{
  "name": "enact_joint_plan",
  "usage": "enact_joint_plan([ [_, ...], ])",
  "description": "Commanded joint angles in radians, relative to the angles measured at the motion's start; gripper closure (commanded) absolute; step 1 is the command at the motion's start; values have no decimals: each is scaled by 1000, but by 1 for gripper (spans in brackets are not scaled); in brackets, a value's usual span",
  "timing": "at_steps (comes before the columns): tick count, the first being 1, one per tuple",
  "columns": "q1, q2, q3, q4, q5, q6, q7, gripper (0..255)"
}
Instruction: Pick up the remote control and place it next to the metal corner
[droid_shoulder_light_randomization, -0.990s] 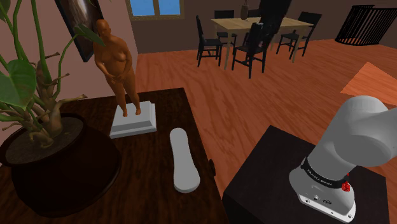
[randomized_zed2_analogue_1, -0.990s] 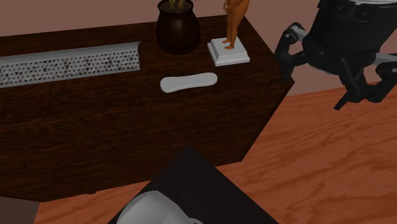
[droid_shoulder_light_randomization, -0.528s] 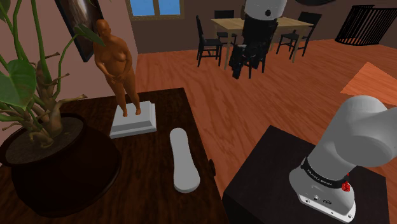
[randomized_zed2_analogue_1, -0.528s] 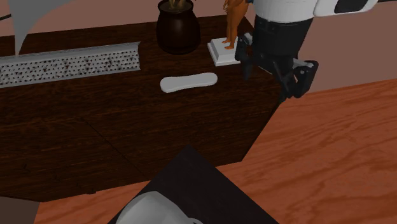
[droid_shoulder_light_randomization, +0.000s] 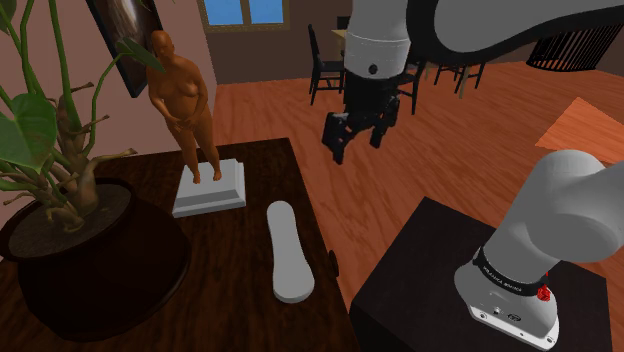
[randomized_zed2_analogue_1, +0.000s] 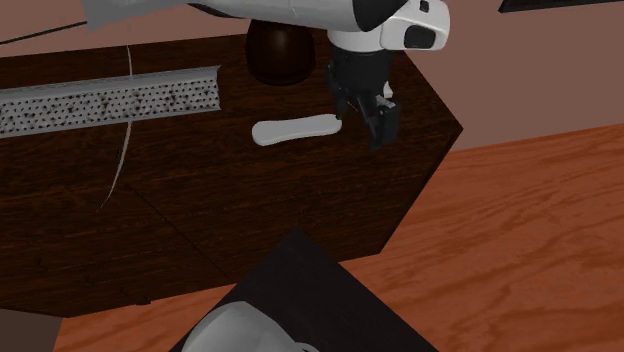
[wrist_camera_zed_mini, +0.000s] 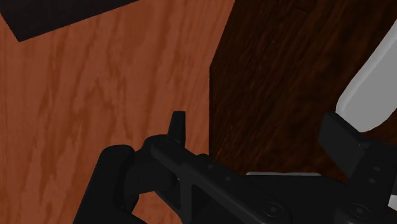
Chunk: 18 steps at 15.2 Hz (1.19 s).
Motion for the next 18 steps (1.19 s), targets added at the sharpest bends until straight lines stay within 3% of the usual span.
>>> enact_joint_plan([
  [1, 3, 37, 47, 8, 28, 25, 73, 0],
  [8, -18, 233, 211, 86, 71, 139, 316, 0],
  [14, -55, 458, 352, 202, 15, 235, 552, 0],
  [18, -55, 485, 362, 169, 1, 291, 564, 0],
])
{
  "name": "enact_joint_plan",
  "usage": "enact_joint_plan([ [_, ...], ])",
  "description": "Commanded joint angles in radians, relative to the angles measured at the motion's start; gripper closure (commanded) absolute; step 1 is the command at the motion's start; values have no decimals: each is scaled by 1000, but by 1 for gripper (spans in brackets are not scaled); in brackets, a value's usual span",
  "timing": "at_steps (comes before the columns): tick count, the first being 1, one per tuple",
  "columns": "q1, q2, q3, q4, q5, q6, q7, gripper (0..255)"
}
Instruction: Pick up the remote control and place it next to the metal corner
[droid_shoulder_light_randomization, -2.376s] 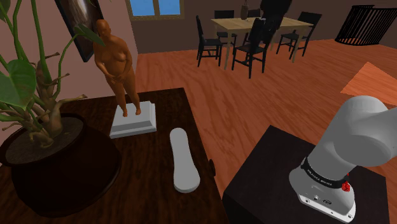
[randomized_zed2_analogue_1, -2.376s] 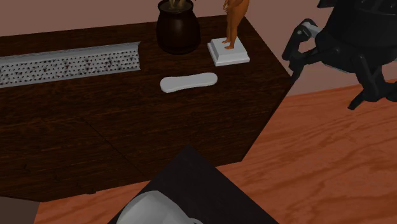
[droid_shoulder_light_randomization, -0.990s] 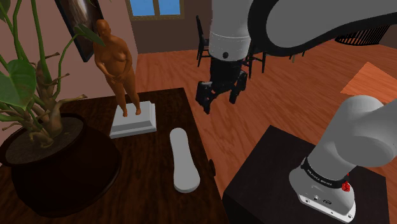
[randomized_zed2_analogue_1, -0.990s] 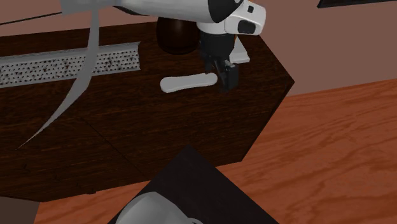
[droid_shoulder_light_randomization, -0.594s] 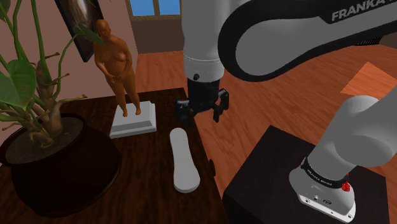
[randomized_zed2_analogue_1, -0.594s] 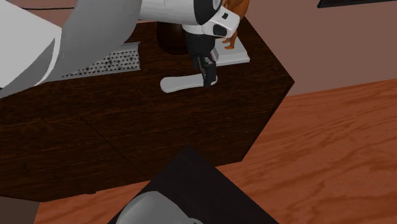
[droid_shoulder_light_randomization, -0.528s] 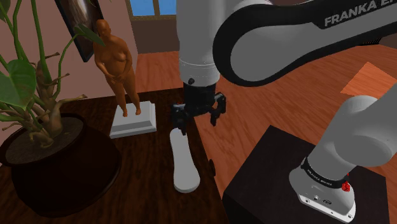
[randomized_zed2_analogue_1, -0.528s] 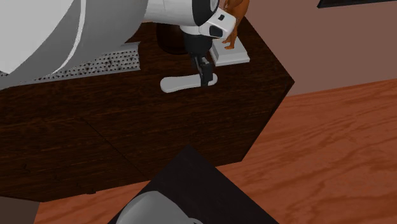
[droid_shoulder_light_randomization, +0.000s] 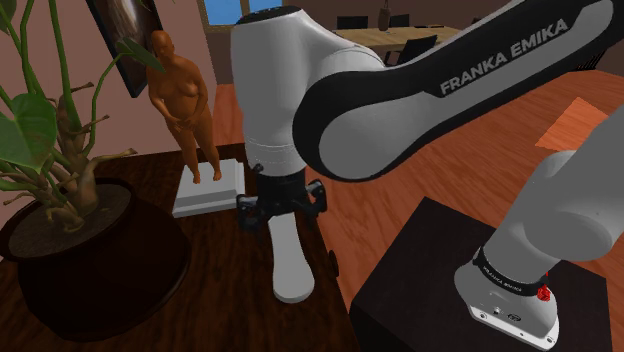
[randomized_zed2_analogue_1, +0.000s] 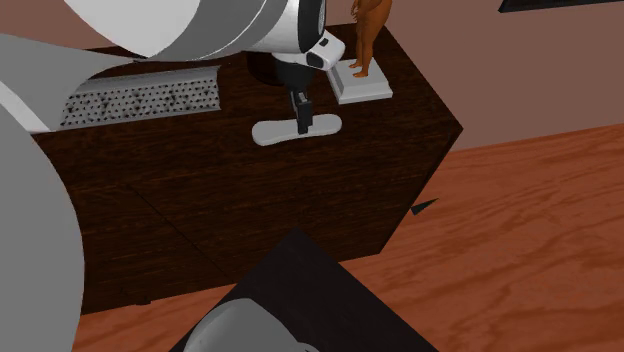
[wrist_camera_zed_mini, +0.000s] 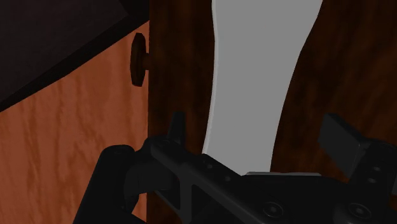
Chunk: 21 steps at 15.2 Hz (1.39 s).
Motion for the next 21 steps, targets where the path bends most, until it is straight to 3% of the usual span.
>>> enact_joint_plan([
  [1, -1, 14, 6, -19, -6, 32, 7, 0],
  [12, -2, 34, 14, -39, -19, 68, 17, 0],
  [13, -2, 34, 14, -39, -19, 68, 17, 255],
  [21, -2, 35, 14, -39, -19, 68, 17, 255],
])
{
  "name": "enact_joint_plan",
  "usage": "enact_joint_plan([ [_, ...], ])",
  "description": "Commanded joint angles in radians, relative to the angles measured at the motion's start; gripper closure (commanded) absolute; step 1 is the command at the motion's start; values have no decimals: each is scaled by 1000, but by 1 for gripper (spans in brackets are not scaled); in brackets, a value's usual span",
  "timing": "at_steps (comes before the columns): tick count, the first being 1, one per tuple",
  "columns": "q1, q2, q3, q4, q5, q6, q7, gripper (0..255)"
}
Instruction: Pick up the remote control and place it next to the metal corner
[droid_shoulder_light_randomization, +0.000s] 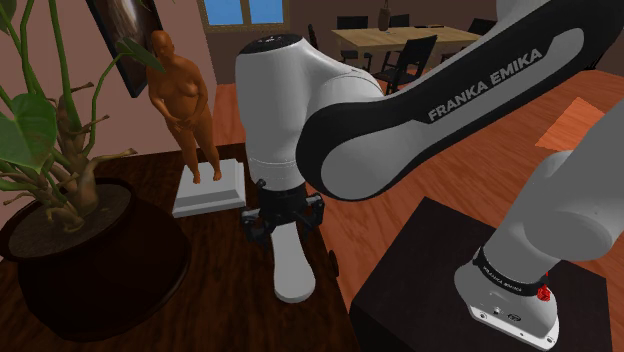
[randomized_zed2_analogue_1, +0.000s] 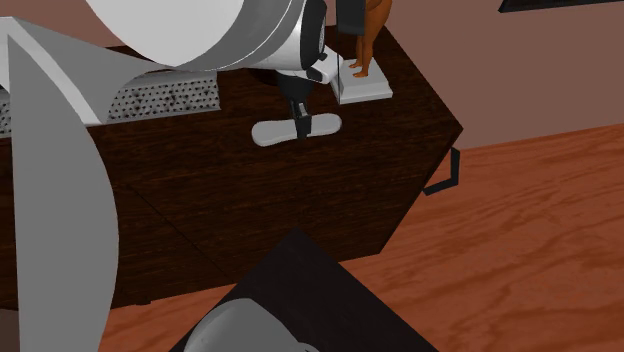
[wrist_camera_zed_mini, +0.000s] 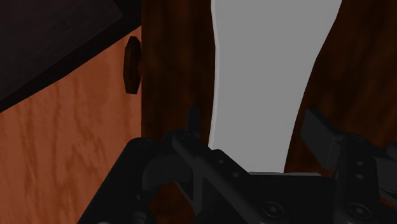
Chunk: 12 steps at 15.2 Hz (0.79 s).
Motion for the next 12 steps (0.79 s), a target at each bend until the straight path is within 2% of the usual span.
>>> enact_joint_plan([
  [1, 0, 0, 0, 0, 0, 0, 0, 255],
  [12, 4, -71, -30, 95, 36, -155, -30, 255],
])
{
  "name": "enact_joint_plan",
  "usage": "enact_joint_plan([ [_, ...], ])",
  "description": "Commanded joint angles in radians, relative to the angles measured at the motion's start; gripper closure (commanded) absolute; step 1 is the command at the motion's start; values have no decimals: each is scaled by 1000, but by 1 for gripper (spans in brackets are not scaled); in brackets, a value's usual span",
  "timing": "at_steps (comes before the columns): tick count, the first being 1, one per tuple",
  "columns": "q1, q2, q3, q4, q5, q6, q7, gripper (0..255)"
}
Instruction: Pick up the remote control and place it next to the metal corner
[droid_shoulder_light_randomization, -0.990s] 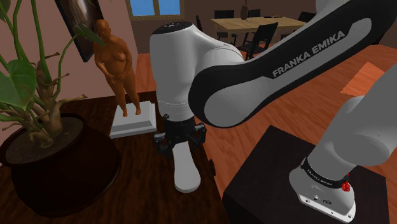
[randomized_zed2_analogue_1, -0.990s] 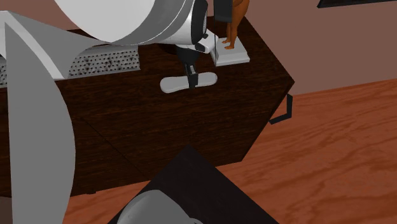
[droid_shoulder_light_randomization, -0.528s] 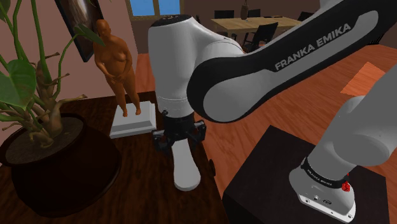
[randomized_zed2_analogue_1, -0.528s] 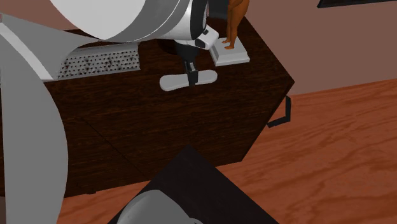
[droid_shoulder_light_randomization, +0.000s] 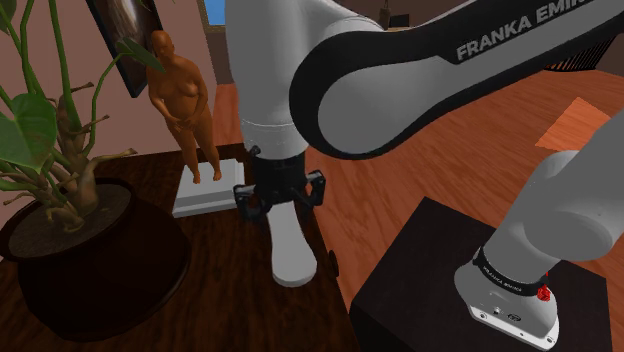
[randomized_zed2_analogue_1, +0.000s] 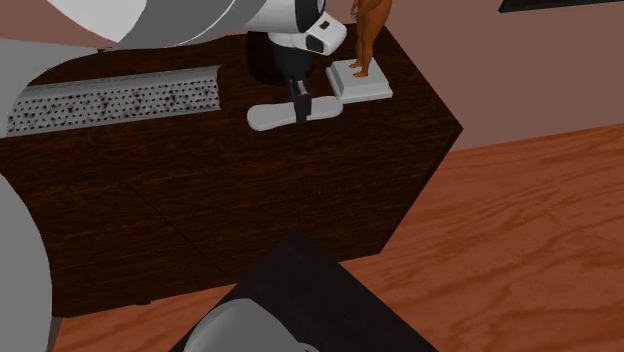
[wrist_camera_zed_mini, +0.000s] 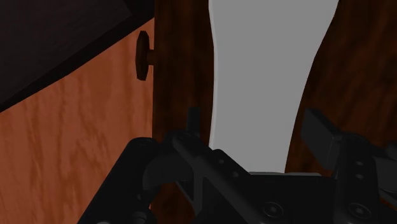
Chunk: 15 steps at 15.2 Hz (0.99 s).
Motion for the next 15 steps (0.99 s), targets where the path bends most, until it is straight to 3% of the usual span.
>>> enact_joint_plan([
  [1, 1, -11, -6, 20, 5, -30, -4, 255],
  [12, -2, -43, -30, 141, 12, -179, -12, 255],
  [15, 32, -94, -3, 110, 50, -184, 33, 255],
])
